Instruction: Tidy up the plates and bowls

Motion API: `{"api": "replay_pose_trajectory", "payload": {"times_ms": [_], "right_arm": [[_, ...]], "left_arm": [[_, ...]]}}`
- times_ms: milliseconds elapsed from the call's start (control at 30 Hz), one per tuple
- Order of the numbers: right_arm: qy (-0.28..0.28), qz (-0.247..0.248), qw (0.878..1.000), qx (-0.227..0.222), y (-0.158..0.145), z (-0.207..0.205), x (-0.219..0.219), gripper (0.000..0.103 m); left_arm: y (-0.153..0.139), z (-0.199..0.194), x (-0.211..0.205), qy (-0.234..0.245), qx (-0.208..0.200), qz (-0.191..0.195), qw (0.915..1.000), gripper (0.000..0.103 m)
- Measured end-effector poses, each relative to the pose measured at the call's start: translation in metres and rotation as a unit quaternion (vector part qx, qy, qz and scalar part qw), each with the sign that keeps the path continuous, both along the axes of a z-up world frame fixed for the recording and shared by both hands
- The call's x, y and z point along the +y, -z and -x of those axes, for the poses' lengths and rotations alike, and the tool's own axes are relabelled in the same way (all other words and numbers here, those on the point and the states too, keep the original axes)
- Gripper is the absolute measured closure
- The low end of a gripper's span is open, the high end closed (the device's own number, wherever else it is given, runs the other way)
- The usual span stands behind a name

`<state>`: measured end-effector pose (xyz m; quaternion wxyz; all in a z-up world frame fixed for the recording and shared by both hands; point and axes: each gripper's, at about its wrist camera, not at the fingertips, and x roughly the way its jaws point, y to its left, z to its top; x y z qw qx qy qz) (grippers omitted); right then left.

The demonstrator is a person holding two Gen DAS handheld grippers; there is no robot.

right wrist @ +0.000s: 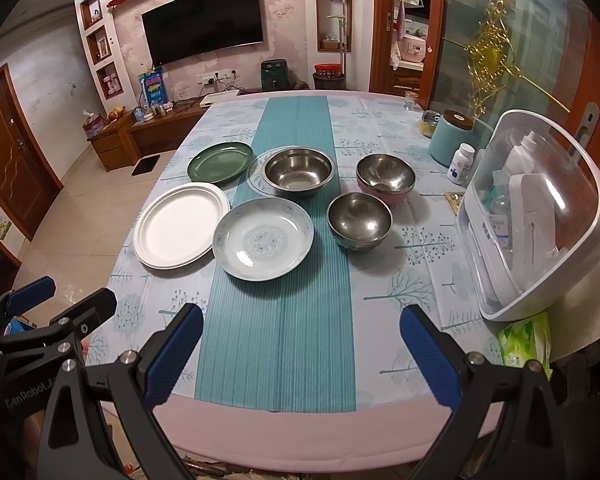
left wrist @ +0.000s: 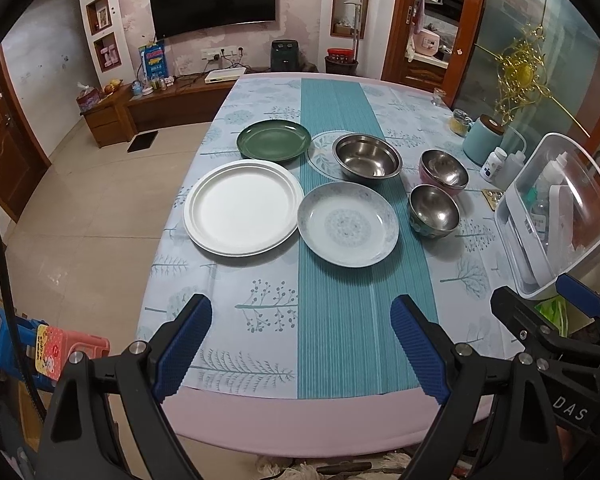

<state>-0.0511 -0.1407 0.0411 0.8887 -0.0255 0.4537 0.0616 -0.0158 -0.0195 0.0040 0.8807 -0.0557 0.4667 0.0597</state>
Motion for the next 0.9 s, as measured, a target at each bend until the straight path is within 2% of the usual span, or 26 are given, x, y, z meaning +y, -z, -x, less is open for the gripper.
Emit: {"api": "replay_pose_trajectory", "payload": {"times_ms": [567, 900], "right_arm": [[-0.032, -0.013, 0.999, 0.0, -0.001, -0.011, -0.023, 0.003], [-0.074, -0.045, 0.996, 0.011, 0.008, -0.018, -0.013, 0.004]], "left_arm": [[-0.005, 0.002, -0.023, -0.031, 0.002, -0.006, 0.9995, 0.013], [-0.008, 0.02, -0.006, -0.079, 0.002, -0.028, 0.9965, 0.013]]}}
